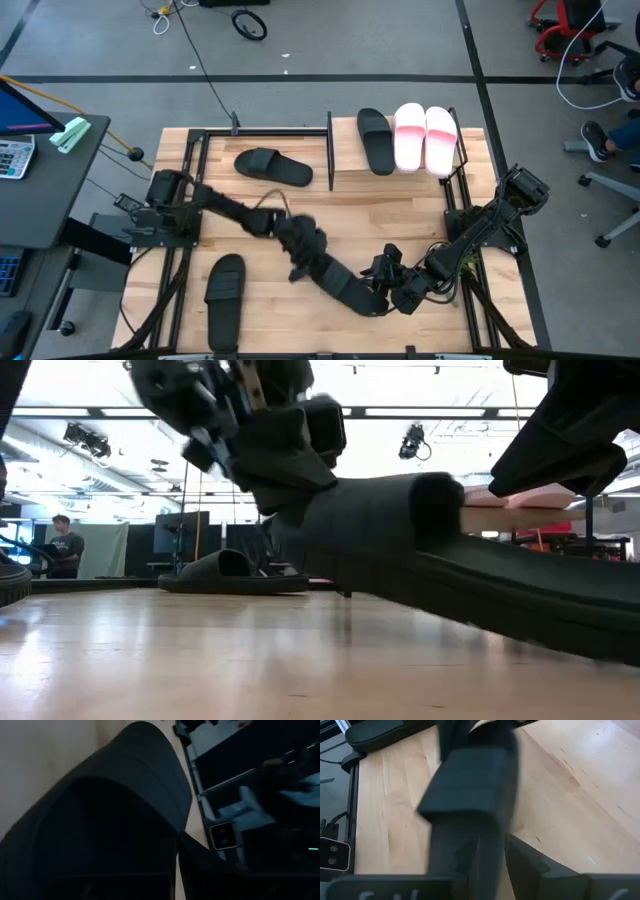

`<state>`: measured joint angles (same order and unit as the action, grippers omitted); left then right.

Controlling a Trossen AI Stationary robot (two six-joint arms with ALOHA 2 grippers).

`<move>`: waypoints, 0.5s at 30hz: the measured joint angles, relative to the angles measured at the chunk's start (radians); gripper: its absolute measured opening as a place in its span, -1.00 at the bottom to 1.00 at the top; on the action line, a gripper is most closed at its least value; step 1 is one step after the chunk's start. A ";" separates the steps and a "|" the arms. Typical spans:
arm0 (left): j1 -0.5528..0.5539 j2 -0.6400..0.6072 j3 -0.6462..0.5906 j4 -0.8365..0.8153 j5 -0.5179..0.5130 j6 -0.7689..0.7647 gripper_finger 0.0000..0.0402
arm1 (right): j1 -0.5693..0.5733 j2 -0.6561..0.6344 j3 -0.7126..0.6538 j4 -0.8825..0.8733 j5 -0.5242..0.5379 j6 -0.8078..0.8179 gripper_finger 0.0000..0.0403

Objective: Pick and place slides into the shelf
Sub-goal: Put the black slide on the shelf

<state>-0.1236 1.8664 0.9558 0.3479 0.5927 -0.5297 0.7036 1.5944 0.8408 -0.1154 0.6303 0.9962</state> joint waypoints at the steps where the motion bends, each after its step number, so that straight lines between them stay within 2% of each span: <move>1: 0.032 0.000 0.000 -0.004 0.049 0.000 -0.95 | 0.000 0.000 0.000 0.000 -0.003 0.006 -0.52; 9: 0.256 -0.001 0.000 -0.050 0.415 0.019 -0.96 | -0.001 0.000 0.000 0.006 -0.008 -0.009 -0.52; 12: 0.294 -0.002 0.000 -0.091 0.482 0.092 -0.97 | -0.001 0.000 0.000 0.009 0.002 -0.022 -0.52; 15: 0.301 -0.002 0.001 -0.148 0.502 0.176 -0.97 | -0.001 0.000 0.000 0.011 0.005 -0.029 -0.52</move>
<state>0.1772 1.8648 0.9568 0.1998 1.0946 -0.3542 0.7025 1.5944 0.8409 -0.1048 0.6353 0.9672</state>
